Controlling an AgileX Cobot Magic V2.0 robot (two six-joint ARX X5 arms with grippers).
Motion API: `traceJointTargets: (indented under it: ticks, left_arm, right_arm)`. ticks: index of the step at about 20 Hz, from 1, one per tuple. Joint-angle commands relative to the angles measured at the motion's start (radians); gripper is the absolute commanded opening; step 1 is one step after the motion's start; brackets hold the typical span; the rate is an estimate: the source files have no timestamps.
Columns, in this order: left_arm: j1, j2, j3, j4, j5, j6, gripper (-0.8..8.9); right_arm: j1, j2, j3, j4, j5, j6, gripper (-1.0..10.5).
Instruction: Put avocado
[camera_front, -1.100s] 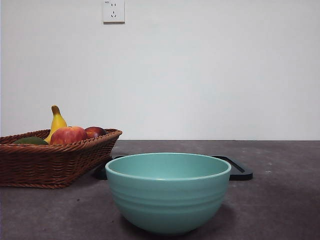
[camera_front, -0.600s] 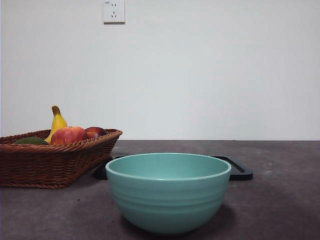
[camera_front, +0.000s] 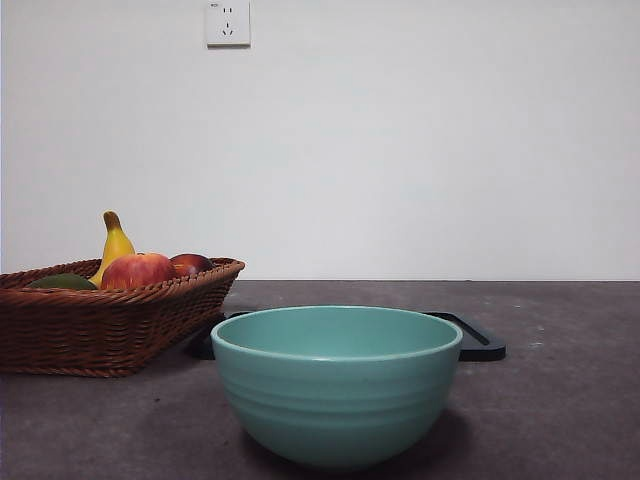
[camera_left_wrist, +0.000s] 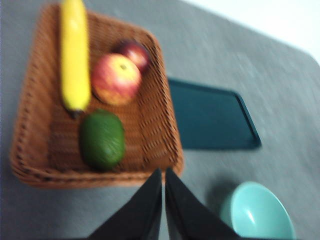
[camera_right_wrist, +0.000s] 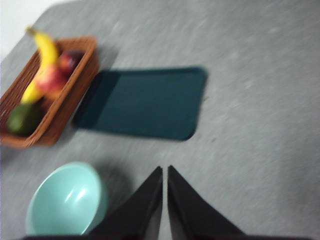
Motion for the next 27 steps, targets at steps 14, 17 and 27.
traceJointTargets:
  ticks: [14,17,27]
  left_arm:
    - [-0.156,0.140,0.220,-0.351,0.064,0.196,0.11]
    - [-0.156,0.140,0.220,-0.351,0.064,0.195,0.56]
    - [-0.156,0.142,0.220,-0.337,0.057,0.180,3.75]
  right_arm:
    - [0.371,0.208,0.193,-0.267,-0.055,-0.168,0.1]
    - [0.371,0.208,0.193,-0.266,-0.055,-0.167,0.2]
    - [0.371,0.208,0.193,-0.263,-0.055,-0.165,3.5]
